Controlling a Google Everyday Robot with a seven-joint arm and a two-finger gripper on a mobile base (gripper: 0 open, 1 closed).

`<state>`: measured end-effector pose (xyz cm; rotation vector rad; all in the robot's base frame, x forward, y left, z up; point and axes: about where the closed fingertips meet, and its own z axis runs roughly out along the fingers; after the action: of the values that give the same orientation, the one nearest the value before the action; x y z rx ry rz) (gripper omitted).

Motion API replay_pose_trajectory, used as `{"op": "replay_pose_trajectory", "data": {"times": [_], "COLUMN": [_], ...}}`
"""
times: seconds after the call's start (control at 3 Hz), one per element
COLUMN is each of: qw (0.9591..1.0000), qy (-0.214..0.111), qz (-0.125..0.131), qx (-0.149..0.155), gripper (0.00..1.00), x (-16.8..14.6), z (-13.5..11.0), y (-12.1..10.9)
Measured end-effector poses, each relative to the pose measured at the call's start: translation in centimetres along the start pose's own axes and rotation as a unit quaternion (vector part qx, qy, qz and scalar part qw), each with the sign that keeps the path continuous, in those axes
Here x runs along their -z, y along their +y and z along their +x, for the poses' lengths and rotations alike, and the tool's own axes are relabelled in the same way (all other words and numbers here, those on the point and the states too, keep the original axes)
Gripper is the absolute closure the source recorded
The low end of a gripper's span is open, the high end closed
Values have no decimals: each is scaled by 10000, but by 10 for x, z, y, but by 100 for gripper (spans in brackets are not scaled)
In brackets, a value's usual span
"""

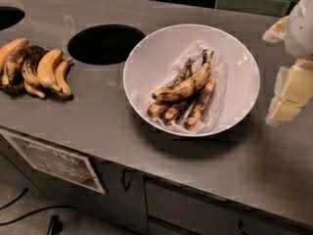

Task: Pick banana from white bowl

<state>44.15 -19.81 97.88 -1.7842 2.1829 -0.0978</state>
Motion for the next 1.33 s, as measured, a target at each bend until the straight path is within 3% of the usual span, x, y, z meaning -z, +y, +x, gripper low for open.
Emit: {"op": "replay_pose_trajectory", "data": {"times": [0.67, 1.33], "qw": [9964, 9888], "qy": [-194, -280], "qz": [-151, -344], "qx": [807, 1427], "gripper": [0, 0], "x": [-7, -24], "z": [-48, -80], "y": [12, 17]}}
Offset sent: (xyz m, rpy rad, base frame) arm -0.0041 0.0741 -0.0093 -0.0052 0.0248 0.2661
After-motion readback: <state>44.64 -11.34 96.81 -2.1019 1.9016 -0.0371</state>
